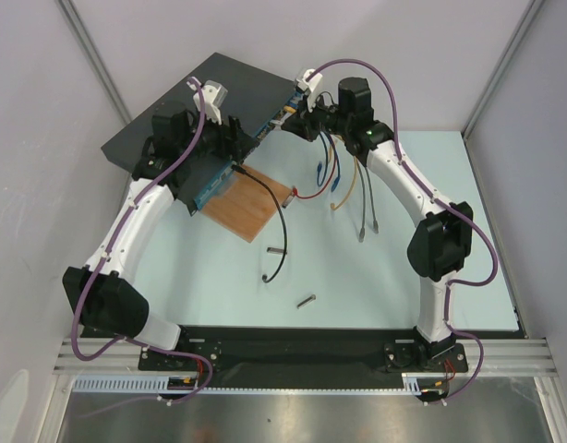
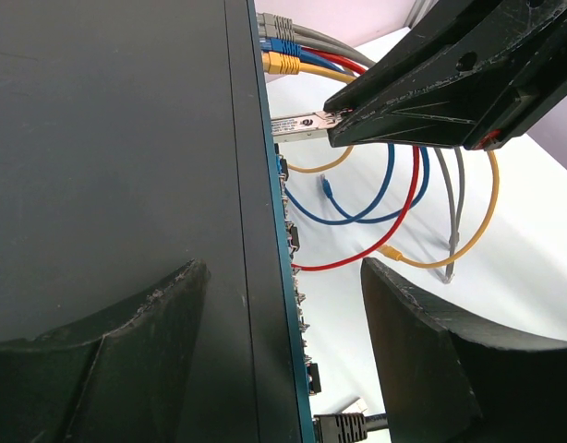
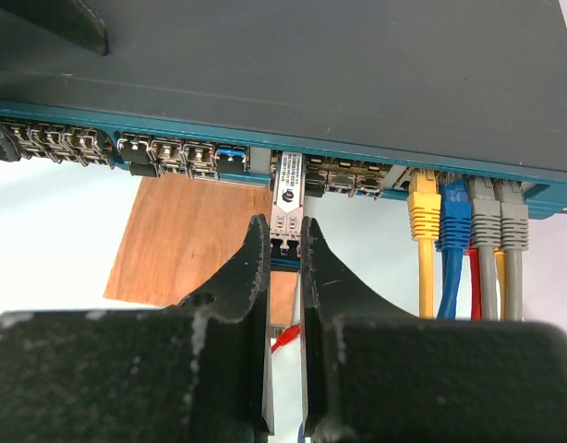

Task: Insert the plug into the switch port

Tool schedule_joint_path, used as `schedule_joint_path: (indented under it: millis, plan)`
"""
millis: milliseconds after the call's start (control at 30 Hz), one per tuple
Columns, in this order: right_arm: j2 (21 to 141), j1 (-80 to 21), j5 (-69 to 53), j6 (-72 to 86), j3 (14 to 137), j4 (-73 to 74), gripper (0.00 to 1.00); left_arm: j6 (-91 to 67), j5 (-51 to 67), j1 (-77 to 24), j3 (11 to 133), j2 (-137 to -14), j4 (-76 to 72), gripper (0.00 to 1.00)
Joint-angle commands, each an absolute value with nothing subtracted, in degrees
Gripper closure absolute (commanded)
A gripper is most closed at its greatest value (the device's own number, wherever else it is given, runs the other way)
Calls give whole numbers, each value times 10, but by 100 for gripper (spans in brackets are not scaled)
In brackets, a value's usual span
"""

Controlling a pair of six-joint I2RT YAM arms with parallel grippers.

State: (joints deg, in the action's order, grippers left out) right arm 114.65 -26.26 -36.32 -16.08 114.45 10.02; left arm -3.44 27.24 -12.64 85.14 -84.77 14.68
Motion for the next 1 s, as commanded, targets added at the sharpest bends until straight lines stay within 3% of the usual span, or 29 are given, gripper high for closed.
schedule_joint_path:
  millis: [0, 967]
  plan:
    - [1134, -288, -402, -147, 1171, 33, 100, -28, 277, -118, 846, -842, 143, 26]
    - [1132, -291, -439, -110, 1156, 6, 100, -30, 291, -103, 846, -851, 140, 26]
